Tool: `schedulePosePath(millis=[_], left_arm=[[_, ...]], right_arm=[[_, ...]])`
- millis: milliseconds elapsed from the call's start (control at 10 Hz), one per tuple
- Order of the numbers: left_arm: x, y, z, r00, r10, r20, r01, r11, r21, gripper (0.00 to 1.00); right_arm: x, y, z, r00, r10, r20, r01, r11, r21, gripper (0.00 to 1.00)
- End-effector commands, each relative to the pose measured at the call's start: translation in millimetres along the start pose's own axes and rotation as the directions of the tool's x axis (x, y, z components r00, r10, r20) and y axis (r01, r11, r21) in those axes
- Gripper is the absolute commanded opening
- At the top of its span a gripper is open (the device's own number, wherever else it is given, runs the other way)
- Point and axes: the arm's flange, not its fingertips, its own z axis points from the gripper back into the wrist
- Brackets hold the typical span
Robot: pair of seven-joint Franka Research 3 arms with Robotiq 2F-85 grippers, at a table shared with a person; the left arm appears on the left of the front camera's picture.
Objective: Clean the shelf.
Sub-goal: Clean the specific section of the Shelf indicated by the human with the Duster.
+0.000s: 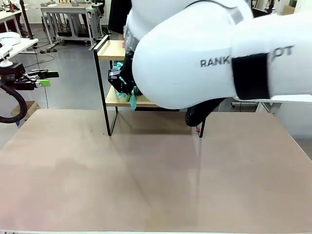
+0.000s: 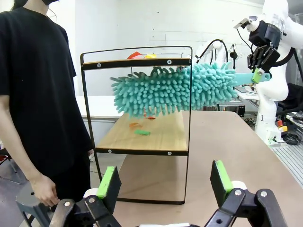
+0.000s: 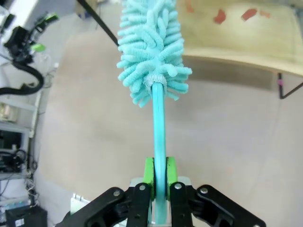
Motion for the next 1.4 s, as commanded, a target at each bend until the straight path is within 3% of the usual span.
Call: schedulePosePath(millis=[0,800,1300], left_arm=[[1.7,-2.3,0.4,1.000,-0.013,-0.008,0.013,1.000,0.001,1.00],[1.7,-2.3,0.4,1.000,-0.013,-0.008,0.013,1.000,0.001,1.00],[1.7,-2.3,0.4,1.000,-0.013,-0.008,0.013,1.000,0.001,1.00]], right_arm=[[17.8,36.8,-22.4,0.997,-0.049,0.060,0.051,0.998,-0.039,0.13],[25.2,68.0,-75.9,0.992,-0.106,0.067,0.111,0.991,-0.070,0.13],[17.8,48.1,-86.9,0.991,-0.133,0.005,0.133,0.989,-0.069,0.13]])
